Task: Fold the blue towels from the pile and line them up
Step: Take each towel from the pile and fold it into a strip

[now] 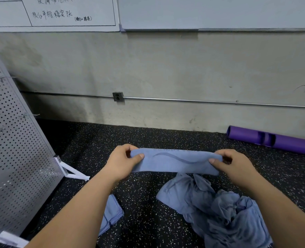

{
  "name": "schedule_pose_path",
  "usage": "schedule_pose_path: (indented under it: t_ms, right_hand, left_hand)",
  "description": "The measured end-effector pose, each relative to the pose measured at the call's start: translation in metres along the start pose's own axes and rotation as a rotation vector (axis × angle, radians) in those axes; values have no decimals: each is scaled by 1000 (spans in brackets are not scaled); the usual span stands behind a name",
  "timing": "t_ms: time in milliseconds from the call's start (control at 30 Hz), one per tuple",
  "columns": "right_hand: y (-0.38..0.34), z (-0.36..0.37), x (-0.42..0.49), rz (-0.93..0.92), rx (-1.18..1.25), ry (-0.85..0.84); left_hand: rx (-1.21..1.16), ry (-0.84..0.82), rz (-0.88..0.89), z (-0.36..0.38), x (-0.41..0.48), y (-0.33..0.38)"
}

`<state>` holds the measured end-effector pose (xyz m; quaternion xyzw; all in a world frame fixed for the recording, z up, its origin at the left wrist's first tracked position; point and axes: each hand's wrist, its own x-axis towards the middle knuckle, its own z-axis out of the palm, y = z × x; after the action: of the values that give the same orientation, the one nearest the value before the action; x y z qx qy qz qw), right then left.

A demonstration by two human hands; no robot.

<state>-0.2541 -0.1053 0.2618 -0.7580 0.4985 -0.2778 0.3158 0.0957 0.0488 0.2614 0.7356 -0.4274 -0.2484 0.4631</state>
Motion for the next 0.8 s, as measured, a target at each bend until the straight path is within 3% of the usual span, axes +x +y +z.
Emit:
schedule_pose_path:
  t_ms: [100, 167, 300, 400, 567, 700, 800]
  right_hand:
    - [-10, 1, -2, 112, 415, -96]
    - [-15, 3, -2, 146, 527, -102]
    - [-17, 7, -1, 148, 528, -5]
    - [-16, 10, 0, 129, 480, 47]
    - [-11, 20, 2, 128, 382, 109]
    - [-14, 29, 2, 205, 399, 89]
    - [-22, 36, -2, 213, 401, 180]
  left_hand:
    - [-260, -30, -108, -2, -1, 4]
    - [-326, -14, -108, -2, -1, 5]
    - [-247, 67, -60, 0, -3, 8]
    - [-362, 66, -76, 2, -3, 11]
    - [-362, 107, -92, 3, -1, 10]
    - [-231, 92, -134, 6, -1, 7]
    - [-210, 117, -151, 12, -3, 9]
